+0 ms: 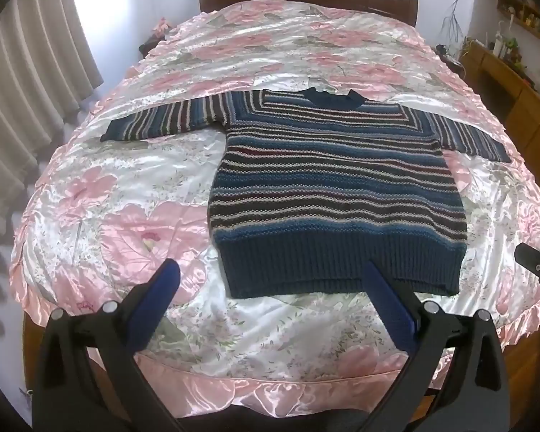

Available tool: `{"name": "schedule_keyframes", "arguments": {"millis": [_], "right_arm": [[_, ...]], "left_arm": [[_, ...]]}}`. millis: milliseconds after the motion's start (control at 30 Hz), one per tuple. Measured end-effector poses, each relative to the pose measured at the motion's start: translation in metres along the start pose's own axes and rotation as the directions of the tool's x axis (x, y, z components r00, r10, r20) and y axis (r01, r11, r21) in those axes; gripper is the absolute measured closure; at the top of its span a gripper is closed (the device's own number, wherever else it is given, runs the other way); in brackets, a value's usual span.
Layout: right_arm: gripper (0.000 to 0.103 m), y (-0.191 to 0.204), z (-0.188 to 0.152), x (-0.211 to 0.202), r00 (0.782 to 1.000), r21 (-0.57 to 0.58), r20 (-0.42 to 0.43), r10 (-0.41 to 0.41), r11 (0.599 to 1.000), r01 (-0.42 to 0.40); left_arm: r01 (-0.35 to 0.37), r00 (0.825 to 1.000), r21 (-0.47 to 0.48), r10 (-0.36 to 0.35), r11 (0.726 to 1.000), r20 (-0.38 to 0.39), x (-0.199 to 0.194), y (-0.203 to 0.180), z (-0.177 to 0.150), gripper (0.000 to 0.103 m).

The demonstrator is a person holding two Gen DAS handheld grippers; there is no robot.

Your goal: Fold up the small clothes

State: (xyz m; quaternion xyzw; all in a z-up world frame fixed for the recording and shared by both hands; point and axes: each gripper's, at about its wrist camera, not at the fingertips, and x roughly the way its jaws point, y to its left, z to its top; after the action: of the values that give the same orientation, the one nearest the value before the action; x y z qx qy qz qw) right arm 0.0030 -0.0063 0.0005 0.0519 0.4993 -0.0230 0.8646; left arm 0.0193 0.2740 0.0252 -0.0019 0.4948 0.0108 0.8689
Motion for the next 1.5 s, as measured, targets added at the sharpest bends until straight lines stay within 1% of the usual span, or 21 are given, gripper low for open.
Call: {"name": "schedule_keyframes", "arguments": {"millis": [900,1067,1367,1433,1467,1500], "right_arm": [[0.004,0.000,0.001,0.000,1.000,-0.002,-0.002,0.004,1.000,-0.004],[0.004,-0.001,0.001,0.000,1.000,-0.004,-0.001,0.005,1.000,-0.005],[0.004,0.000,0.001,0.000,1.000,-0.002,-0.001,0.006,1.000,-0.006],[0.004,-0.001,0.001,0.000,1.000,0.000,-0.002,0.007,1.000,-0.007],[0.004,0.000,0.001,0.000,1.000,0.000,-0.001,0.007,1.000,-0.007],[0.004,-0.001,0.001,0.001,1.000,0.004,-0.002,0.009,1.000,-0.009]], "left_arm": [[0.003,1.000,-0.003,-0.004,1.000,-0.015,0.007,0.001,0.000,0.003],[-0.003,1.000,0.001,0.003,1.000,0.009,0.008,0.000,0.001,0.003],[0.002,1.000,-0.002,-0.002,1.000,-0.002,0.010,0.000,0.002,0.003],[-0.001,1.000,0.000,0.001,1.000,0.005,0.001,-0.012,0.000,0.003],[-0.001,1.000,0.000,0.001,1.000,0.005,0.011,-0.004,-0.002,0.003],[0.000,1.000,0.002,0.000,1.000,0.005,0.012,-0.003,-0.003,0.003]]}}
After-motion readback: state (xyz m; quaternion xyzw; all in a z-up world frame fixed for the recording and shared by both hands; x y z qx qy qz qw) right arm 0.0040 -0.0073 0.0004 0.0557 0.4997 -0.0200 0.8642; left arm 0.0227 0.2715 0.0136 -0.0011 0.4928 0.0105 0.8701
